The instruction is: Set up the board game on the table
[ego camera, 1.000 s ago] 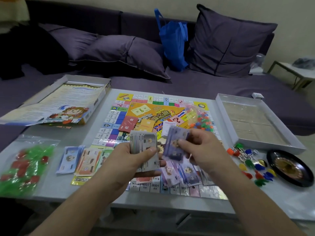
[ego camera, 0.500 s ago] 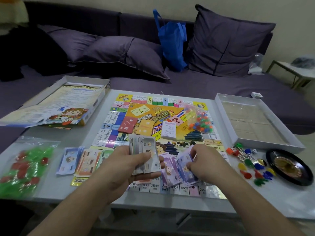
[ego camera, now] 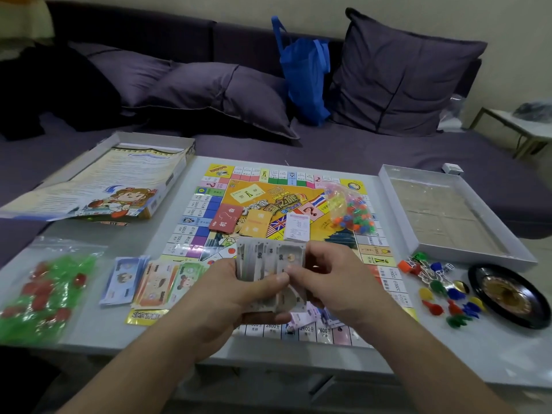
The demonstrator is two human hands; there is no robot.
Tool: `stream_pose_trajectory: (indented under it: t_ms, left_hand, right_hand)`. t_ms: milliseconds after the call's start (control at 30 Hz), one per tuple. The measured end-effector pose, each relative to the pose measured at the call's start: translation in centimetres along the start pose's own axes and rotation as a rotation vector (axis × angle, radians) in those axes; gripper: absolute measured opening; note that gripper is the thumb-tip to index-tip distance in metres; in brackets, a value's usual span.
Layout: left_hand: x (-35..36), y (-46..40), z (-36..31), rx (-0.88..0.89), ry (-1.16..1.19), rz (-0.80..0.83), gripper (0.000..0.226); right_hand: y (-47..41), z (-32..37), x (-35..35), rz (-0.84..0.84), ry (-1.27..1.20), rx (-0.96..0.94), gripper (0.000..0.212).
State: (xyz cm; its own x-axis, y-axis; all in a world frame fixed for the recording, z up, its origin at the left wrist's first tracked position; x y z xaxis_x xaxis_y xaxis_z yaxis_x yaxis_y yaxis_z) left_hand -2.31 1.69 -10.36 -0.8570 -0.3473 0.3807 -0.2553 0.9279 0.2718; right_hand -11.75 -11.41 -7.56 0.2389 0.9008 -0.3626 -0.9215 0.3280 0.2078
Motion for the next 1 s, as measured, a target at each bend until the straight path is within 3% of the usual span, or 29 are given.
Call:
stream_pose_trajectory:
  t_ms: [133, 367, 533, 767, 933, 1000]
  left_hand:
    - [0.0, 0.1, 0.0, 0.008, 0.088, 0.000, 0.031]
    - [-0.3, 0.0, -0.5, 0.065, -0.047, -0.042, 0.026]
    - [0.2, 0.0, -0.5, 0.069, 0.136, -0.031, 0.022]
    - [-0.1, 0.2, -0.8, 0.105, -0.041, -0.042, 0.023]
    - [0.5, 0.4, -1.0, 0.081, 0.154, -0.012, 0.022]
    - [0.5, 0.5, -1.1, 0.084, 0.124, 0.000, 0.022]
  right_hand:
    - [0.0, -0.3, -0.8, -0.059, -0.005, 0.026, 0.011]
    - [-0.1, -0.8, -0.6, -0.020, -0.050, 0.036, 0.008]
    - [-0.4, -1.0, -1.4, -0.075, -0.102, 0.033, 0.005]
    - [-0.4, -0.5, -0.1, 0.006, -0.174, -0.013, 0.012]
    - [-0.4, -0.6, -0.9, -0.057, -0.202, 0.000, 0.011]
    - [-0.3, -0.6, -1.0, -0.060, -0.221, 0.008, 0.013]
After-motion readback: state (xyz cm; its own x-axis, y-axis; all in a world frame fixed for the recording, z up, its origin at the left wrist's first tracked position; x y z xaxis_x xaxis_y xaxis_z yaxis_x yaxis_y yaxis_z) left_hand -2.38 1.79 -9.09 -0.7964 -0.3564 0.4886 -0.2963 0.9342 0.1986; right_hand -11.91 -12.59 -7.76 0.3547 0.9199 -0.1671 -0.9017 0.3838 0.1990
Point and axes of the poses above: each hand's wrist, its own y-axis away from the middle knuckle, its own x-axis out of the palm, z = x × y, the point moved 7 cm from there along -y, towards the middle knuckle, and after that the axes turned 14 degrees about z, right-handed, at the moved point
